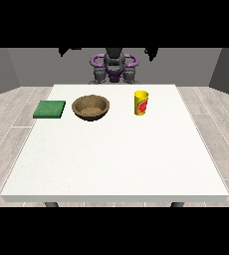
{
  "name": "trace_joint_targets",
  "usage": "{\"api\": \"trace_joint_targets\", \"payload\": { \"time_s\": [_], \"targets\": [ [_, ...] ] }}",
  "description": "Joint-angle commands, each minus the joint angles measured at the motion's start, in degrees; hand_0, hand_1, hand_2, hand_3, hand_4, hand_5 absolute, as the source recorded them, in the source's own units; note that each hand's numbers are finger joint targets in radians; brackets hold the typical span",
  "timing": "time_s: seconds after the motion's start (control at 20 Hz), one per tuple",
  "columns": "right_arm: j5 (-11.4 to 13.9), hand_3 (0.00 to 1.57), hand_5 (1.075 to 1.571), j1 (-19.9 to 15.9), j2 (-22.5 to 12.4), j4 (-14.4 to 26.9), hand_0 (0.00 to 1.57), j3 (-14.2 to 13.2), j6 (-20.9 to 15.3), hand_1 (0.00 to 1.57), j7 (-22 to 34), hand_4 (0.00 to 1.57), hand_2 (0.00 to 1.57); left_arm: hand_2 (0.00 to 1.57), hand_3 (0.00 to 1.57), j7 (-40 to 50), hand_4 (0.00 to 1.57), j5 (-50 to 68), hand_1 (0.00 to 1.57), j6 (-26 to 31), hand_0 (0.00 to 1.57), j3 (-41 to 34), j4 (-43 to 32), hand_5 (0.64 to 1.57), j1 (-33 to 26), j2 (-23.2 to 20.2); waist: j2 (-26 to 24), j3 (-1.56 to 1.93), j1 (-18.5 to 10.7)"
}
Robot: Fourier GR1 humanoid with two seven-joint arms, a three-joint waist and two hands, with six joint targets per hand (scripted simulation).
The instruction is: Pick the cup and pour the ball into the bowl, then pick the bowl and place it on the pad
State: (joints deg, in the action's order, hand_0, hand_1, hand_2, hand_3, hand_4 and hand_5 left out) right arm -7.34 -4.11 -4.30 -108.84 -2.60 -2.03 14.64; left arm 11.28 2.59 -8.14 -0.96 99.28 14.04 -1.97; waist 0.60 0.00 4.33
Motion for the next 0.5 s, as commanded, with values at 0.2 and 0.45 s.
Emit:
{"api": "trace_joint_targets", "payload": {
  "time_s": [0.2,0.45],
  "targets": [
    [-2.72,0.0,1.547,-5.67,-1.5,3.47,0.0,-4.06,3.35,0.0,-10.17,0.69,0.0,0.0,0.0,-20.65,0.55,-0.34,0.0,3.51,0.0,-5.21,-11.5,1.496,2.1,-2.93,15.02,-0.03,0.75],
    [-4.54,0.0,1.553,-5.2,-3.07,5.43,0.0,-5.73,5.69,0.0,-11.41,0.68,0.0,0.0,0.0,-27.23,0.31,-0.39,0.0,5.56,0.0,-6.85,-23.47,1.48,4.48,-4.02,14.64,-0.02,2.83]
  ]
}}
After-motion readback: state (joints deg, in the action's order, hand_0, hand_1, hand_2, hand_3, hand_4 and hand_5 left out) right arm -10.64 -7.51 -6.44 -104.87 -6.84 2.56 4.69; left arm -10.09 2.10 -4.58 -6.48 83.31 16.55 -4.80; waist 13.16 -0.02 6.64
